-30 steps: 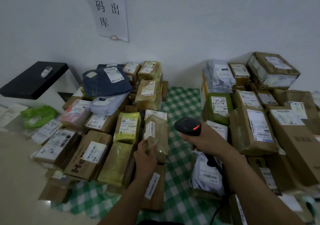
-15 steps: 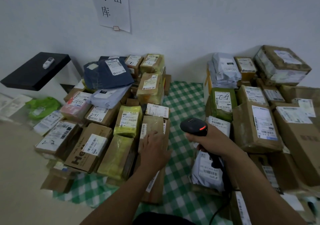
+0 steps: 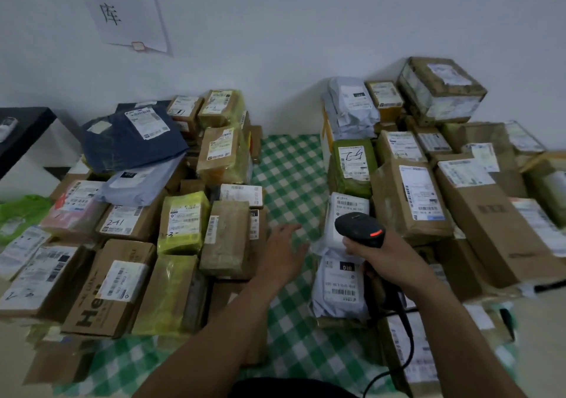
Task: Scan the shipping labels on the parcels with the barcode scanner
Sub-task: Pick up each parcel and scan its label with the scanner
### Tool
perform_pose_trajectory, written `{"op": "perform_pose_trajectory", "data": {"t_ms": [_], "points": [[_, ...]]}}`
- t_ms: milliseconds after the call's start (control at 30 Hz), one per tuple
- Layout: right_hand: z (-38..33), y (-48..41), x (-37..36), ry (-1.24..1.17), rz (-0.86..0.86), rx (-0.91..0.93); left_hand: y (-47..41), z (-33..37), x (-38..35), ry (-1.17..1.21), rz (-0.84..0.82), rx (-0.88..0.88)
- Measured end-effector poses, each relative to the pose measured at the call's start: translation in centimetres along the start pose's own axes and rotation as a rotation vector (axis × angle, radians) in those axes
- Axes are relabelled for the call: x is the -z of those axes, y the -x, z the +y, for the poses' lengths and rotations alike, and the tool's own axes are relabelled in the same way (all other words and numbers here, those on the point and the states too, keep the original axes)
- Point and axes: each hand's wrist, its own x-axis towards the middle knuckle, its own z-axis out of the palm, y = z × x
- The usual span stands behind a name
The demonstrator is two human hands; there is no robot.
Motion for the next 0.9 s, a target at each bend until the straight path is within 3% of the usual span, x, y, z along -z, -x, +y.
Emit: {"op": "perform_pose_trajectory", "data": {"t_ms": [200,533,733,900], "points": [[2.7,0.6,2.5,-0.081,0.123,-0.026,-1.9,4.7,-4.4,0.459,-0.181,0.066],[4.0,0.4,2.5,-0.168,0.171,0.002,-1.4,3.3,-4.9,0.614,0.059,0.290],[2.6,-1.0,-0.4,-0.267,0.301,0.066,2.0,4.6,-0.9,0.688,0.192,0.222],[0.6,-0.5,-3.7,-0.367,0.254,0.088,5.4,3.8,2.3,0.811,0.193,0.218]]}}
